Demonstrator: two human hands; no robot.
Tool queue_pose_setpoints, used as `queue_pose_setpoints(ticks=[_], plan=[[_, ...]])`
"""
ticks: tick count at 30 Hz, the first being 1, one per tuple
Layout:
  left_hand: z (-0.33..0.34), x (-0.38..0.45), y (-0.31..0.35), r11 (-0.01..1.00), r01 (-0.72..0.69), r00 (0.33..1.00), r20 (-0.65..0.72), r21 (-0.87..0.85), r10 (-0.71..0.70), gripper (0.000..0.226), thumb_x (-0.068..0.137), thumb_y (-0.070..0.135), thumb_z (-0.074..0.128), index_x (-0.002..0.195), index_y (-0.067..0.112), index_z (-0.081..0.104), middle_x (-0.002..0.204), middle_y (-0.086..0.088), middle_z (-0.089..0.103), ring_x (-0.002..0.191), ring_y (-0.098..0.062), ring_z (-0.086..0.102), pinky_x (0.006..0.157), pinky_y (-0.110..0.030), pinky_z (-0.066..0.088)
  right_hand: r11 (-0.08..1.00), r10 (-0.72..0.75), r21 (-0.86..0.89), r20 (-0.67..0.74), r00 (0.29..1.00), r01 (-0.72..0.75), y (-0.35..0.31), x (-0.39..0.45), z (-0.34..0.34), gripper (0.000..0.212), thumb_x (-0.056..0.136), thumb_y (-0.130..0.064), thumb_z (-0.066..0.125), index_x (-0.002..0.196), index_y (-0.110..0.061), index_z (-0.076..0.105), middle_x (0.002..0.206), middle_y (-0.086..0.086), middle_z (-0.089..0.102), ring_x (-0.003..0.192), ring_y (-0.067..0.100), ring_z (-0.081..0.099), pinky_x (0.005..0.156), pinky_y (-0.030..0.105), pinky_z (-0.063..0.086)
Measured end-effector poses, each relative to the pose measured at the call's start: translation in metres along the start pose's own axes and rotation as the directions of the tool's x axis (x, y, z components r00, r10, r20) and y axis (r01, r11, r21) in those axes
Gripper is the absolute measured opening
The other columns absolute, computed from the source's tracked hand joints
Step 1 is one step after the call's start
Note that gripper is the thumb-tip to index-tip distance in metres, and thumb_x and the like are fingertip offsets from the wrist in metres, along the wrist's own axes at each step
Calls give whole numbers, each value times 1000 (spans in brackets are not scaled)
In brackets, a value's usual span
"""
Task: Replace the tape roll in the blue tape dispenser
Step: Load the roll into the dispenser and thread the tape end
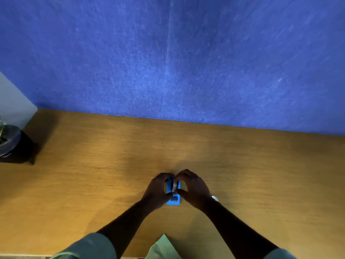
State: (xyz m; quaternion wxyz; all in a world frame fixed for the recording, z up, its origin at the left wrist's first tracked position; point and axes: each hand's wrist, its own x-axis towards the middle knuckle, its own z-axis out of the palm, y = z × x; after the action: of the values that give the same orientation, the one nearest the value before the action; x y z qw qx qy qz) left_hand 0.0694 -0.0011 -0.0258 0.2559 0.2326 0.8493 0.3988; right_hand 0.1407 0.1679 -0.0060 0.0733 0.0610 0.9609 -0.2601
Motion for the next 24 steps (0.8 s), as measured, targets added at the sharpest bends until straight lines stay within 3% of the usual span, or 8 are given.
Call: queue_pose_setpoints(ticks=[4, 10, 16, 24], plan=[[1, -1, 1, 999, -20, 1000, -18, 43, 21, 59, 73, 22, 83, 128, 21, 59, 125, 4, 63, 113, -9, 60, 95, -21, 50, 999, -18, -49, 14, 1000, 19, -4, 2, -1, 45, 82, -33, 80, 123, -24, 67, 126, -8, 61, 111, 13, 62, 91, 31, 55], [1, 0, 5, 999, -15, 999, -36, 49, 16, 52, 76, 19, 79, 124, 17, 62, 123, 0, 65, 112, -15, 61, 95, -30, 52, 998, -16, -61, 34, 999, 18, -8, 5, -5, 38, 83, -31, 74, 120, -24, 72, 124, -7, 63, 110, 15, 63, 91, 34, 56], [2, -2, 4, 997, 7, 998, -66, 71, -3, 51, 76, 15, 80, 124, 19, 62, 123, 1, 65, 112, -14, 62, 94, -25, 51, 999, -21, -29, 38, 999, 23, -8, 11, -10, 23, 91, -28, 69, 112, -24, 78, 114, -7, 69, 104, 14, 66, 91, 34, 56], [3, -3, 6, 995, -3, 998, -64, 96, 9, 53, 77, 10, 78, 126, 20, 60, 126, 2, 64, 116, -12, 60, 96, -23, 50, 999, 2, -42, 12, 1000, -1, -10, 20, -14, 18, 96, -30, 66, 107, -23, 79, 106, -8, 72, 93, 11, 70, 83, 30, 58]])
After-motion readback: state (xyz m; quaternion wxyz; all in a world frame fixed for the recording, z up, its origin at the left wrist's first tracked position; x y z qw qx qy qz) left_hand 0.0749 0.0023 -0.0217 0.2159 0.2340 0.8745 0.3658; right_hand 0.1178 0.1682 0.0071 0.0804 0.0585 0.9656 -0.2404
